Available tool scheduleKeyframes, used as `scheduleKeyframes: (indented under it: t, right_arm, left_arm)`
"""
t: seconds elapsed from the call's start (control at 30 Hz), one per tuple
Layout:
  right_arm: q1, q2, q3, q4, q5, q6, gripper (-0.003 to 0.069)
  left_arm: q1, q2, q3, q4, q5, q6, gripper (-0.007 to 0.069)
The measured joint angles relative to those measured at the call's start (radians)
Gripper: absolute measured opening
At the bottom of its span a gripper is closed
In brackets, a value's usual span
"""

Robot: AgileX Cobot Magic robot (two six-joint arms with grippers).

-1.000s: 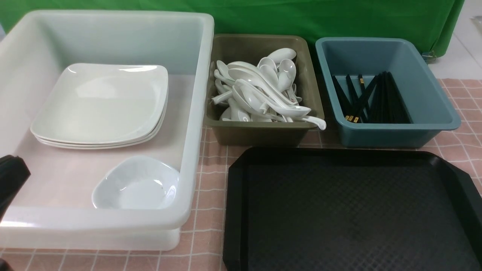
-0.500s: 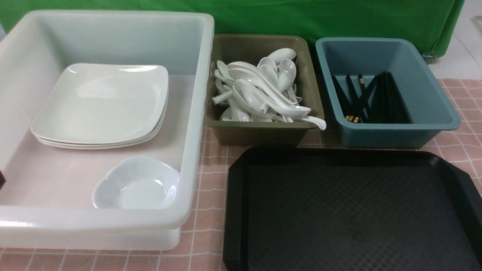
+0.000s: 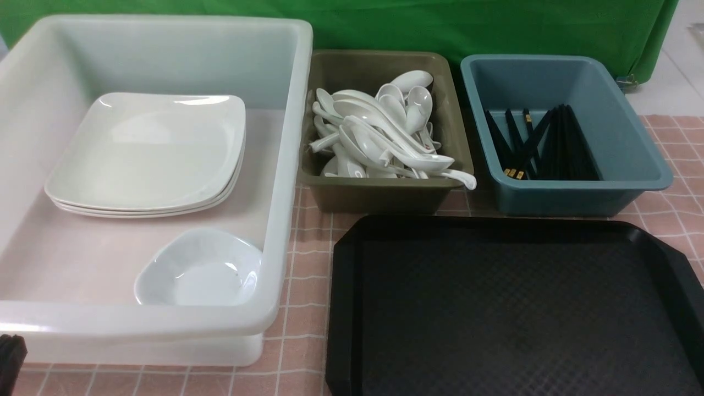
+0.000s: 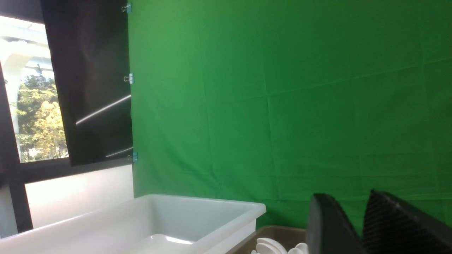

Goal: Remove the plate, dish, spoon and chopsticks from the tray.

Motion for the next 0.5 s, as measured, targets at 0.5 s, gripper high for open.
scheduleKeyframes:
  t: [0.5]
  right_arm:
    - [0.000,0.000,0.000,0.000,0.001,0.000,0.0238]
  left_arm:
    - [0.000,0.000,0.000,0.018,0.001,0.000,0.0004]
